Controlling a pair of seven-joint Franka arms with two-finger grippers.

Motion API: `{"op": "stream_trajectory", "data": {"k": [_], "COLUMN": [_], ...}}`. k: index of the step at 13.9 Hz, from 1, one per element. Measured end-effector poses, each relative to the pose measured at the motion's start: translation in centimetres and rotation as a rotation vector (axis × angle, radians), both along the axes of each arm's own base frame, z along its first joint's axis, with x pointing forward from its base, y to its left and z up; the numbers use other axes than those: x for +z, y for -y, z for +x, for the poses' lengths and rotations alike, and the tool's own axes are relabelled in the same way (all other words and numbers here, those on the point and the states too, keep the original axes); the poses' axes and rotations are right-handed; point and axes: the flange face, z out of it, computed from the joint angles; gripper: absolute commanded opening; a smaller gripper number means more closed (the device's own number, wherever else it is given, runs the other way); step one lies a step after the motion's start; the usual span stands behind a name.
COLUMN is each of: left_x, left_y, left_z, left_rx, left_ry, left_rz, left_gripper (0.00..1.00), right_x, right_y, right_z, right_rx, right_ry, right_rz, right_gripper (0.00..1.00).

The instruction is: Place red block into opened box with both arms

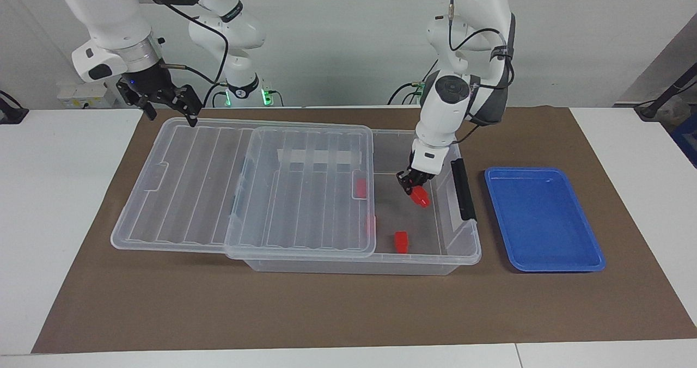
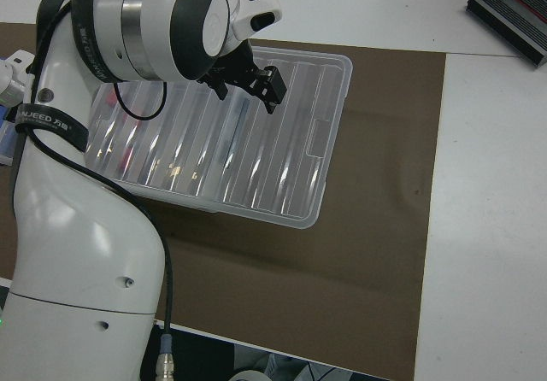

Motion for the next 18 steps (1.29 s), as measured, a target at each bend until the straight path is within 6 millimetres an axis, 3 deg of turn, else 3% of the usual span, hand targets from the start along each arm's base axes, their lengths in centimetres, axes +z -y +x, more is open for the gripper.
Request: {"op": "stream_trajectory", "data": {"k": [2,3,4,5,6,9,12,13,14,17,18], "left_x": [-2.1,-3.1,-3.9,-4.3,-4.5,-5.6,-6.8,-6.7,-6.7,-6.5,-5.8], "left_y": [1.4,2.3,3.0,3.3,3.3,3.4,3.5,3.5,3.5,3.3,3.1], "left_z": [-0.3,-0.8,-1.1,-1.3,-1.2,-0.9,-0.8,-0.8,-0.8,-0.6,-0.2], "left_rx": [-0.061,-0.090,-0.110,-0.119,-0.121,-0.121,-0.136,-0.137,-0.137,-0.133,-0.126], "left_ry": [0.001,-0.006,-0.014,-0.016,-0.010,-0.007,-0.007,-0.005,-0.004,-0.019,-0.037], "left_rz": [0.043,0.059,0.069,0.073,0.070,0.064,0.072,0.072,0.072,0.083,0.098], "left_gripper": [0.00,0.00,0.00,0.00,0.00,0.00,0.02,0.24,0.61,0.68,0.83], "right_x": [0.0,-0.1,-0.3,-0.6,-0.9,-2.3,-4.0,-4.4,-4.9,-6.6,-7.2], "right_y": [0.5,0.9,1.3,1.7,2.1,4.2,7.6,9.1,10.5,13.5,13.9], "right_z": [0.1,0.3,0.5,0.6,0.7,0.4,-0.2,-0.4,-0.4,-0.6,-0.6], "right_rx": [-0.008,-0.015,-0.023,-0.029,-0.035,-0.072,-0.133,-0.158,-0.183,-0.232,-0.239], "right_ry": [0.009,0.023,0.034,0.043,0.048,0.070,0.092,0.107,0.124,0.160,0.164], "right_rz": [0.000,0.000,0.000,0.000,0.000,-0.003,-0.008,-0.010,-0.013,-0.020,-0.021], "right_gripper": [0.98,0.83,0.52,0.09,0.00,0.00,0.00,0.00,0.00,0.00,0.00]}}
